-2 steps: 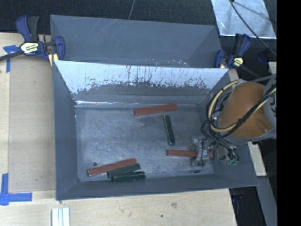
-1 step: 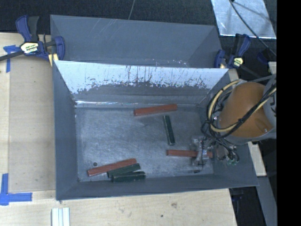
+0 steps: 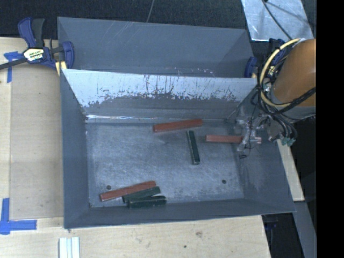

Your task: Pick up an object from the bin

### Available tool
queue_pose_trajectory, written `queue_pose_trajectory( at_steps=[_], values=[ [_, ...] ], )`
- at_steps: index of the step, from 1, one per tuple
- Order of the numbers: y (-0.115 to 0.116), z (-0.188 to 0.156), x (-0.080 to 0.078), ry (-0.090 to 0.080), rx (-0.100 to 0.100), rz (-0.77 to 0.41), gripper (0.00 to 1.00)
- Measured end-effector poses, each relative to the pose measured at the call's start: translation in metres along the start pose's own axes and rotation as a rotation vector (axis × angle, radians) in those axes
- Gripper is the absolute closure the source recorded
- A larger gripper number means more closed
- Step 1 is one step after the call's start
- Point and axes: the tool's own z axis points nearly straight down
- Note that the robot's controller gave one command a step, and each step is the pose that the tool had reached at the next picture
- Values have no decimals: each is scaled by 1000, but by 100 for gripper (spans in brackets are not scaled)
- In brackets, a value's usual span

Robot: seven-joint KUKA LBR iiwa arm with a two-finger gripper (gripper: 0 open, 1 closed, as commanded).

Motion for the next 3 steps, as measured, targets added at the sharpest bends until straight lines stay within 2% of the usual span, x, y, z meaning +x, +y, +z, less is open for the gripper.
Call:
queue_pose_trajectory(
  at_steps=[1,2,3],
  values=[
    [0,0,0,0,0,-1,100],
    [30,-45,11,6,0,-7,100],
    [37,-58,11,3,-1,-12,100]
  ],
)
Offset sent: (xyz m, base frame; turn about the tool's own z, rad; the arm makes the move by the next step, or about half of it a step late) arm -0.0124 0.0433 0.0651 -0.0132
